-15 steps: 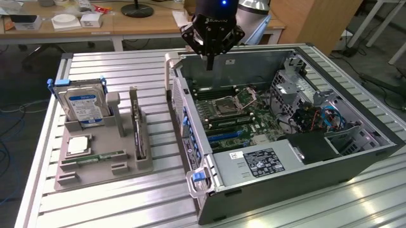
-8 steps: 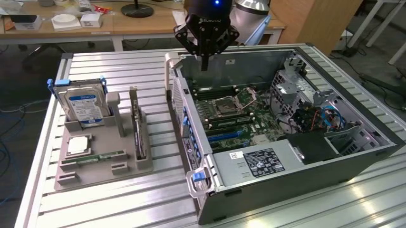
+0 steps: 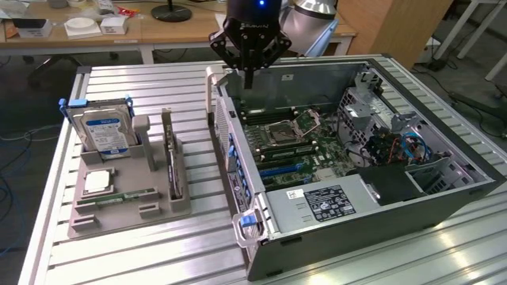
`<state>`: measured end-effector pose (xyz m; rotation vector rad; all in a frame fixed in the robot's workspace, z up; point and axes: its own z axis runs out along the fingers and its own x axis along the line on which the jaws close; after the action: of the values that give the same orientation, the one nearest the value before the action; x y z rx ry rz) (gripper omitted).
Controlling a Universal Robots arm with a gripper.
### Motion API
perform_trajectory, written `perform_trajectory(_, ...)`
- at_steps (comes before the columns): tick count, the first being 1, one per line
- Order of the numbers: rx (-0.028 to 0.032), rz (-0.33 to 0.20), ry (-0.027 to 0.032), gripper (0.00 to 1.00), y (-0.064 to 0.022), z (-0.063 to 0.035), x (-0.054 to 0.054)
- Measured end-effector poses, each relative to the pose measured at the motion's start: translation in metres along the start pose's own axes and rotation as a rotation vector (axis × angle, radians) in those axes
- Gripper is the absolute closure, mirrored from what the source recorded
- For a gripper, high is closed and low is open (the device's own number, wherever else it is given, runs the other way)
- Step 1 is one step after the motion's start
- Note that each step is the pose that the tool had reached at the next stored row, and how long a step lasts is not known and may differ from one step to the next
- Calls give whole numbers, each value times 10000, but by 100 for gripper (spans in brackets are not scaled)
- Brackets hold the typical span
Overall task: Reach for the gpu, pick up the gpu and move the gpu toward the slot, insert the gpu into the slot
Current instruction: 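Reach for the gpu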
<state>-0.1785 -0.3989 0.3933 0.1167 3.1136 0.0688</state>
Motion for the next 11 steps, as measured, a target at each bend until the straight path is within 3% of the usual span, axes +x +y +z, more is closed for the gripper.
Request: perform_trajectory(11,0,0,1,90,-13,-4,169)
